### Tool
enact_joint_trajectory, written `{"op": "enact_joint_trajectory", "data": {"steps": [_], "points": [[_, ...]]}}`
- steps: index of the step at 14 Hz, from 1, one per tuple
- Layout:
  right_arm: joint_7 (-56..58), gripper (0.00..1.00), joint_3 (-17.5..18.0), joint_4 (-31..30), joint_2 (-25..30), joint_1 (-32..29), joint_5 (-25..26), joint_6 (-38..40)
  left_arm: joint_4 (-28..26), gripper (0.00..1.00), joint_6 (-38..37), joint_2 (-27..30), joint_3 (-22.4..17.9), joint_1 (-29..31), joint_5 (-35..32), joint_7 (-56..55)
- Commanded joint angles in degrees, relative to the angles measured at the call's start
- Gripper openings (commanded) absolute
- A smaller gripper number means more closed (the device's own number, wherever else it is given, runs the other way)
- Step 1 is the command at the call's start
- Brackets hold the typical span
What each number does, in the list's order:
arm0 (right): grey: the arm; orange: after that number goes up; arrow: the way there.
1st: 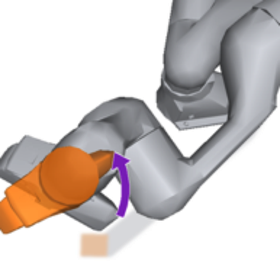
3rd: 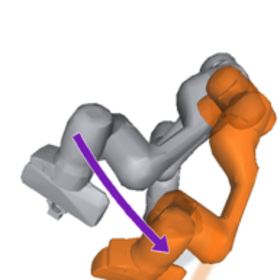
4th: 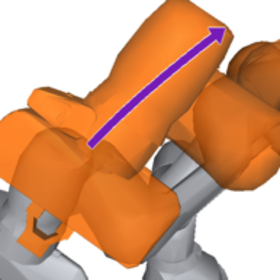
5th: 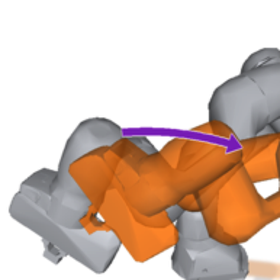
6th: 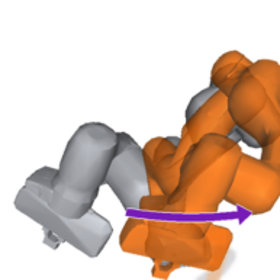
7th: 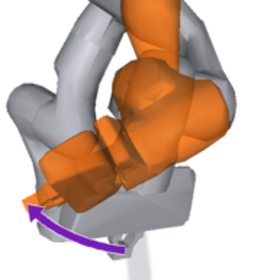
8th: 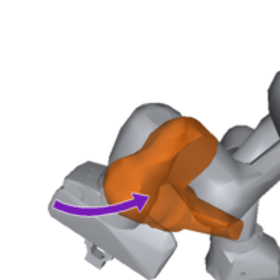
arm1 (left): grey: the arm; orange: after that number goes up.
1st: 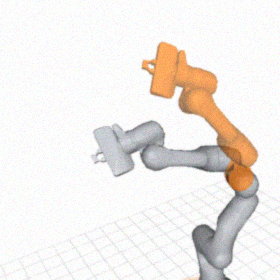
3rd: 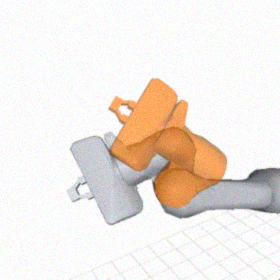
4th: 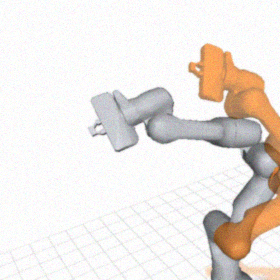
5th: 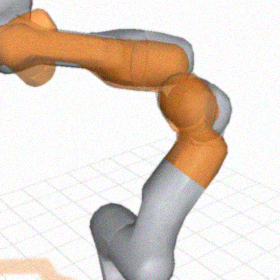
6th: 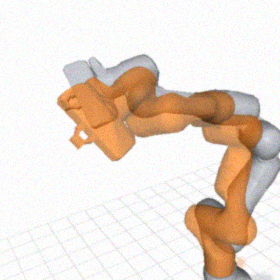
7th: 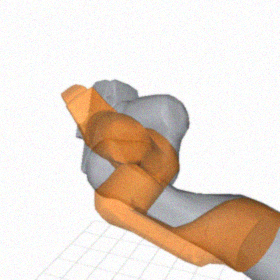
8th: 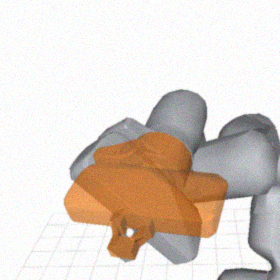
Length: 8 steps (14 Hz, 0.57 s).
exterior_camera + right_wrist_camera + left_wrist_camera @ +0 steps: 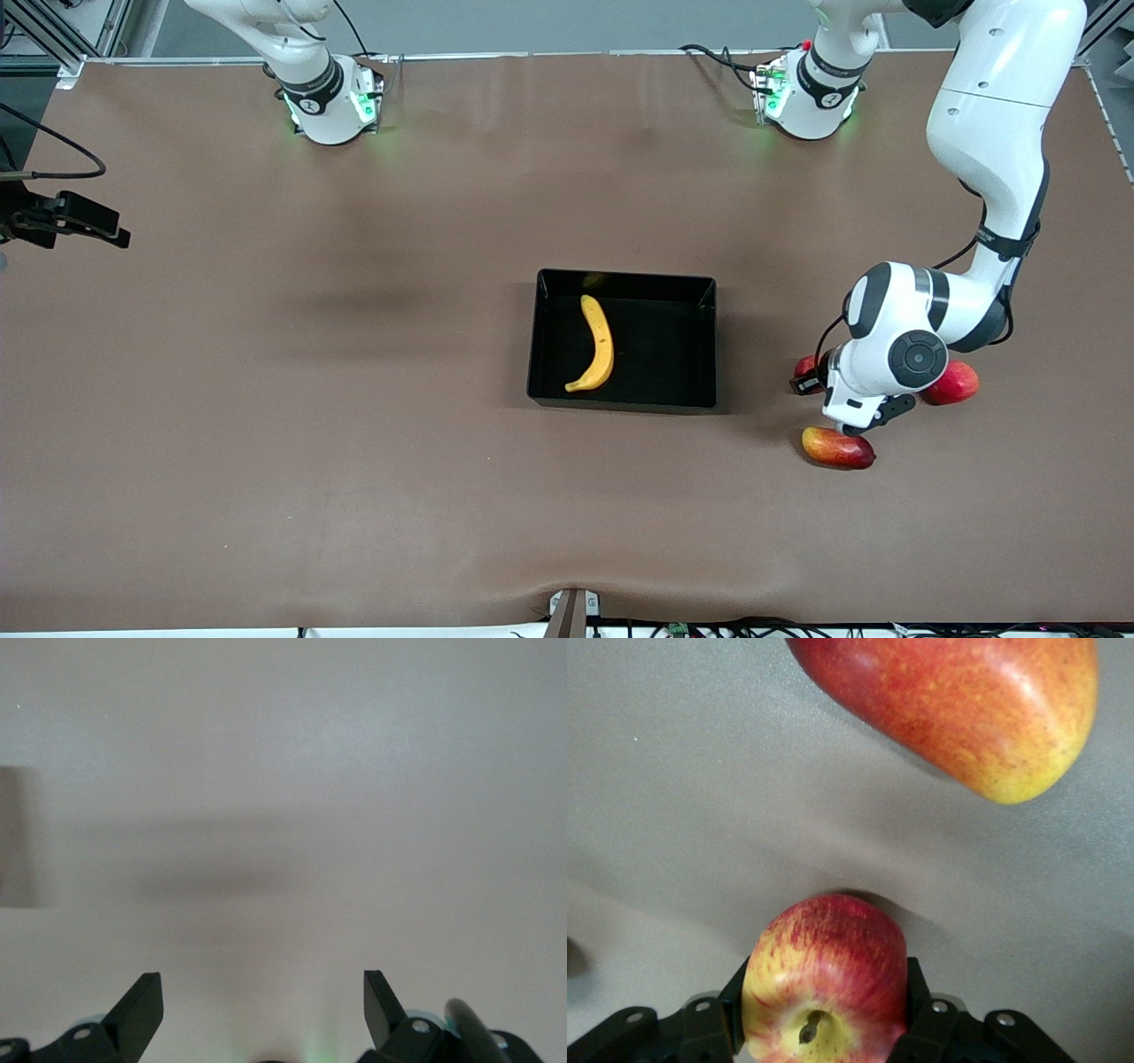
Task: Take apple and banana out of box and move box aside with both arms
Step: 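Carry the apple out with the left gripper and set it beside the mango, then move the left gripper back into the box over the banana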
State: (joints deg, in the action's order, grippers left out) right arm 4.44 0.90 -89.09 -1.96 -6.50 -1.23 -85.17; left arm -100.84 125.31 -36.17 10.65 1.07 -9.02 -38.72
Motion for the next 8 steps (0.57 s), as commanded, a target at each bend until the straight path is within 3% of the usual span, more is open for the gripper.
{"op": "enact_joint_trajectory", "data": {"steps": [1,2,5,8], "points": [[-0.05,1.0,0.24,1.2,-0.5,-0.45,-0.01,0.36,-2.08,0.86,0.98,1.45,0.16,0.07,-0.65,-1.18],[-0.05,1.0,0.24,1.2,-0.5,-0.45,-0.01,0.36,-1.91,1.0,0.98,1.63,0.16,-0.01,-0.65,-1.35],[-0.05,1.0,0.24,1.2,-0.94,-0.36,-0.09,0.27,-1.47,1.0,-1.9,5.75,0.51,-0.1,-0.74,-1.18],[-0.05,1.0,0.24,1.11,-1.73,-0.19,-0.09,0.36,2.38,1.0,-7.43,9.18,3.84,-0.01,-0.74,-1.27]]}}
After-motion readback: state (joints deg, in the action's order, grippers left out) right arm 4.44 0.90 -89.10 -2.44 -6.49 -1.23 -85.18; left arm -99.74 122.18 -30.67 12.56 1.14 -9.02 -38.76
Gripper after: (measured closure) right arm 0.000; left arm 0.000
